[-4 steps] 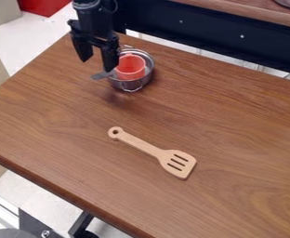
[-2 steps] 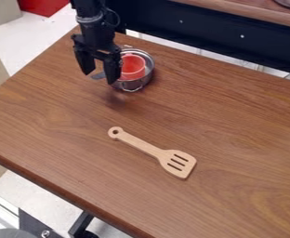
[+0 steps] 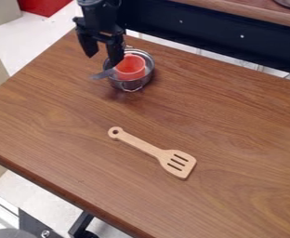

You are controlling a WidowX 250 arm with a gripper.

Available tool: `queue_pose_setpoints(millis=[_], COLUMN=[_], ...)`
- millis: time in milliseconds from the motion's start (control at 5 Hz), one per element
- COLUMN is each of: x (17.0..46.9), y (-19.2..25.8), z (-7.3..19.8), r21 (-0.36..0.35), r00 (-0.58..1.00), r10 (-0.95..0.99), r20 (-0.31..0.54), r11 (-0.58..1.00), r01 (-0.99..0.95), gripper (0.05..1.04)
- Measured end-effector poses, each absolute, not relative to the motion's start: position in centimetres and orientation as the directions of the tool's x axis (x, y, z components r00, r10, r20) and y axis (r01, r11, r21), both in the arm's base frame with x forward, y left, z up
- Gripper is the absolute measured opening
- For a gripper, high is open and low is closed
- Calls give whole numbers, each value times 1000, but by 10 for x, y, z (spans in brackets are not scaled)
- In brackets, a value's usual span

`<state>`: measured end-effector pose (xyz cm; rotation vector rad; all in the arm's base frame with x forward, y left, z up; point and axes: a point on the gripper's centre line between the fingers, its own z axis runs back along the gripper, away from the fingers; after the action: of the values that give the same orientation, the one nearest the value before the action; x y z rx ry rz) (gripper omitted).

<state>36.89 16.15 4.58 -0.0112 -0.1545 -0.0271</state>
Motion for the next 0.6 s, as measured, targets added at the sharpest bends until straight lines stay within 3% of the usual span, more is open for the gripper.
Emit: queue_pose_setpoints(millis=[400, 600], x=[392, 396], y=[169, 167], z=[47, 43], r21=[-64, -35], r00=[969, 966], r10=[188, 199], r20=[160, 166], r11=[982, 980], r01=[-180, -196], gripper=[1000, 1001])
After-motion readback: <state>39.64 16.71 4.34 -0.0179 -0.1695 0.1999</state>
